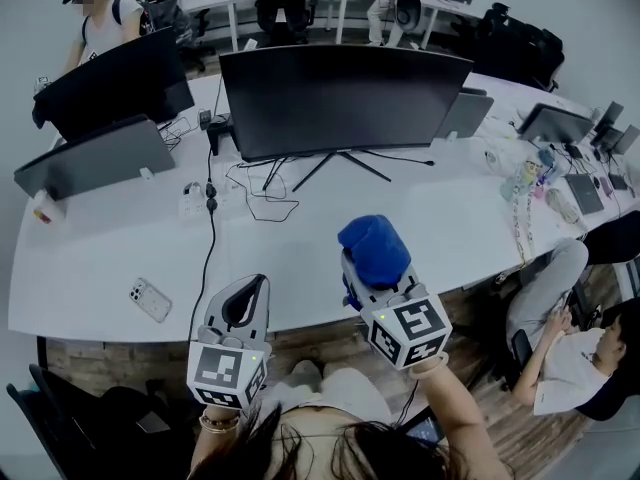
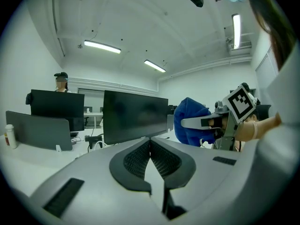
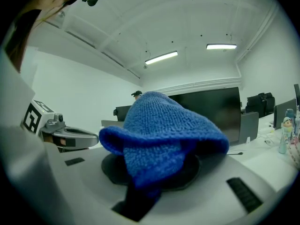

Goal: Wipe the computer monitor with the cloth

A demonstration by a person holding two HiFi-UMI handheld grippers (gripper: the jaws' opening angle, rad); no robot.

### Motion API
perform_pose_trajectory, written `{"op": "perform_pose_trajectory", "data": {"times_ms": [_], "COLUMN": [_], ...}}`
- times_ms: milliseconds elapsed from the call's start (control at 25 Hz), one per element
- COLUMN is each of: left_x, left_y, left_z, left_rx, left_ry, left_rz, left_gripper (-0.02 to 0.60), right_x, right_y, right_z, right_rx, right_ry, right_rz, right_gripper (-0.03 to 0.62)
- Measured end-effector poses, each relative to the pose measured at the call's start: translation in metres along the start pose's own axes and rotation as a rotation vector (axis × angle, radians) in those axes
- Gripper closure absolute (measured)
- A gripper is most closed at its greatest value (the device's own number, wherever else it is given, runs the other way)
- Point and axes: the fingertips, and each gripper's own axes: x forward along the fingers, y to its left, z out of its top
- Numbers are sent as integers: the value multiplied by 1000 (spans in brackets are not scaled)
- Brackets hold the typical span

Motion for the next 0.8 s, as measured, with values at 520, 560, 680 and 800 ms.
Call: {"op": "perform_pose_trajectory", "data": {"times_ms": [520, 560, 680, 800], "left_x": [43, 47, 58, 69], "left_y": [14, 14, 15, 14], "left_z": [19, 21, 24, 26], "left_rx": [20, 23, 31, 31], "left_ry": [-24, -23, -22, -5], "left_rz": [3, 3, 7, 9], "left_gripper": [572, 572, 572, 572], "right_x": [39, 42, 52, 62], "right_y": [-15, -17, -27, -37], "right_z": [23, 24, 28, 33], "right_rx": [-72, -62, -46, -48], "right_ry": [-27, -25, -25, -31], "right_rz": [65, 77, 92, 93], "right_gripper": [494, 494, 494, 494]}}
